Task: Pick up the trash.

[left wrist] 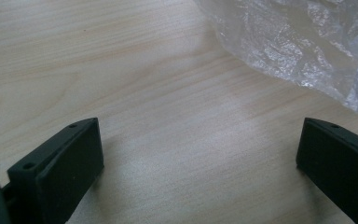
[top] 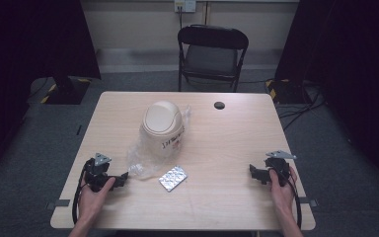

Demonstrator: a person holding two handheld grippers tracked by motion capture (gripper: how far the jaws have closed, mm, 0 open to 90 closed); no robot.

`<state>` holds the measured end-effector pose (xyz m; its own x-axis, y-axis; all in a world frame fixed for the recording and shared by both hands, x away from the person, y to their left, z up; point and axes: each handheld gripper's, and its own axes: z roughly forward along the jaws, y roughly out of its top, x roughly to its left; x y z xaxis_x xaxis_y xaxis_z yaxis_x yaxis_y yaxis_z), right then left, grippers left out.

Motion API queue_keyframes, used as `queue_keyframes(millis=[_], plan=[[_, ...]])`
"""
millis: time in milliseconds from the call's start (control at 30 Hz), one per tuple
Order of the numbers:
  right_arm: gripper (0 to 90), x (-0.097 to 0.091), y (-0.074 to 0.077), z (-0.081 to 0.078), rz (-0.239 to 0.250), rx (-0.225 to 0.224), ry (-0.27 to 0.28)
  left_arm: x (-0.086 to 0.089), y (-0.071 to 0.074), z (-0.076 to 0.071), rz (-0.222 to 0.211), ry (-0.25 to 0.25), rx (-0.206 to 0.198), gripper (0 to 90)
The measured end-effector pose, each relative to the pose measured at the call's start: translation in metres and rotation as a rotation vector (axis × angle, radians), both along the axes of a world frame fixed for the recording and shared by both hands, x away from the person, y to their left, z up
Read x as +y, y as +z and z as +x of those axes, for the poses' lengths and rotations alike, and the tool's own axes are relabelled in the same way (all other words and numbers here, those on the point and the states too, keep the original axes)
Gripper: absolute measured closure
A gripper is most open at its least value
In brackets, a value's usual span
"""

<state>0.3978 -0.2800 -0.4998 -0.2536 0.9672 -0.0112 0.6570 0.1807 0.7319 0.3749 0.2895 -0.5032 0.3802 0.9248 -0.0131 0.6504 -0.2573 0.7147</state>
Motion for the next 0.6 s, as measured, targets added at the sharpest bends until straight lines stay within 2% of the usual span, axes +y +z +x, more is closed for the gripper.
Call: queue_keyframes(millis=[233, 367, 400, 433, 467, 533, 567, 600], plan=[[10.7, 0.000, 0.000, 0.000, -0.001, 0.000, -0.002, 0.000, 0.000, 0.000, 0.000, -0.002, 0.000, 0.6], [10.7, 0.000, 0.000, 0.000, -0.001, 0.000, -0.002, 0.000, 0.002, -0.005, -0.007, -0.009, -0.010, 6.9], [10.7, 0.000, 0.000, 0.000, -0.001, 0.000, -0.002, 0.002, 0.003, -0.006, 0.003, -0.008, -0.014, 10.2], [10.8, 0.000, 0.000, 0.000, -0.001, 0.000, -0.002, 0.002, 0.003, -0.006, -0.009, 0.004, -0.016, 13.7], [10.7, 0.000, 0.000, 0.000, -0.001, 0.000, -0.002, 0.004, 0.005, -0.007, 0.009, 0.001, -0.010, 16.9], [10.7, 0.000, 0.000, 0.000, -0.001, 0.000, -0.002, 0.006, 0.006, -0.008, -0.005, 0.004, 0.000, 17.9], [10.7, 0.000, 0.000, 0.000, -0.001, 0.001, 0.001, 0.009, 0.007, -0.007, 0.003, -0.002, 0.011, 18.1], [10.8, 0.000, 0.000, 0.000, -0.001, 0.001, 0.002, 0.011, 0.008, -0.007, -0.016, 0.002, 0.011, 18.6]])
